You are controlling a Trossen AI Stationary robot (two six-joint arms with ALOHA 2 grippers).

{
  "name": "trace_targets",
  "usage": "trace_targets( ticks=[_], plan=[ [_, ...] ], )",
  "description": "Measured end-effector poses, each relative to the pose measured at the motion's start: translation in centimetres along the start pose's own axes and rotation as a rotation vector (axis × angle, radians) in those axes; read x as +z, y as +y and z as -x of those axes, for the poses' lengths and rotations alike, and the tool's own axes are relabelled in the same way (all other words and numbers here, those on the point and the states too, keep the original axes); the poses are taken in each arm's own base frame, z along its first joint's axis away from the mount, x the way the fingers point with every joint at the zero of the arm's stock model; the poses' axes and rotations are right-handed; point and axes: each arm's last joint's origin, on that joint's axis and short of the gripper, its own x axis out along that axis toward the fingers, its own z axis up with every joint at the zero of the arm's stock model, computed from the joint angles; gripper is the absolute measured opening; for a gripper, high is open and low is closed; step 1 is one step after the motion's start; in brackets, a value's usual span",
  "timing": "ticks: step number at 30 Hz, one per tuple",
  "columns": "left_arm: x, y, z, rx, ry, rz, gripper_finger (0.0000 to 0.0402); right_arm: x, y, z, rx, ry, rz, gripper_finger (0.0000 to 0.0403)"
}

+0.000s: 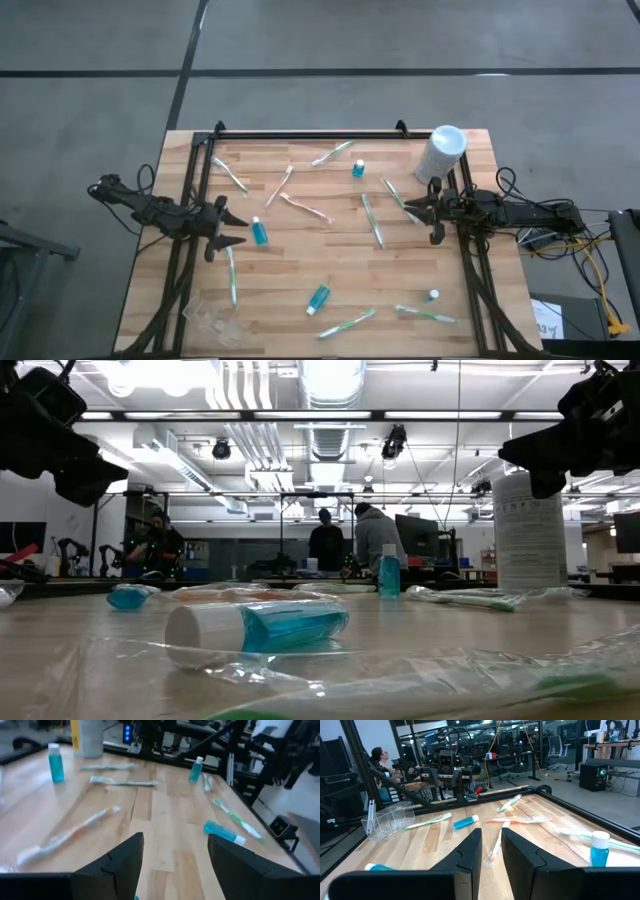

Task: Pick & Place toothbrushing station
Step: Move the transparent organizer to the center of the table

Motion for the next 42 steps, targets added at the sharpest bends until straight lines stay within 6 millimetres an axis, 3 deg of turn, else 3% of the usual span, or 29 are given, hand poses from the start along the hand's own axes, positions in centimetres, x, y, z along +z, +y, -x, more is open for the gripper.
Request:
trace_targets(
  ticks=[4,11,28,36,42],
  plan=[
    [0.2,0.0,0.1,-0.002,-0.002,0.057,0.0227,0.0,0.0,0.0,0.0,0.0,0.0,0.0068],
    [0.9,-0.1,0.4,-0.003,-0.026,-0.047,0.0227,0.0,0.0,0.0,0.0,0.0,0.0,0.0068],
    [1.1,-0.1,0.5,0.037,-0.05,-0.039,0.0227,0.0,0.0,0.0,0.0,0.0,0.0,0.0068],
    [1.8,-0.2,0.8,0.018,-0.052,0.211,0.0227,0.0,0.0,0.0,0.0,0.0,0.0,0.0068],
    [3.8,-0.4,2.2,0.011,-0.036,0.172,0.0227,0.0,0.0,0.0,0.0,0.0,0.0,0.0068]
  ],
)
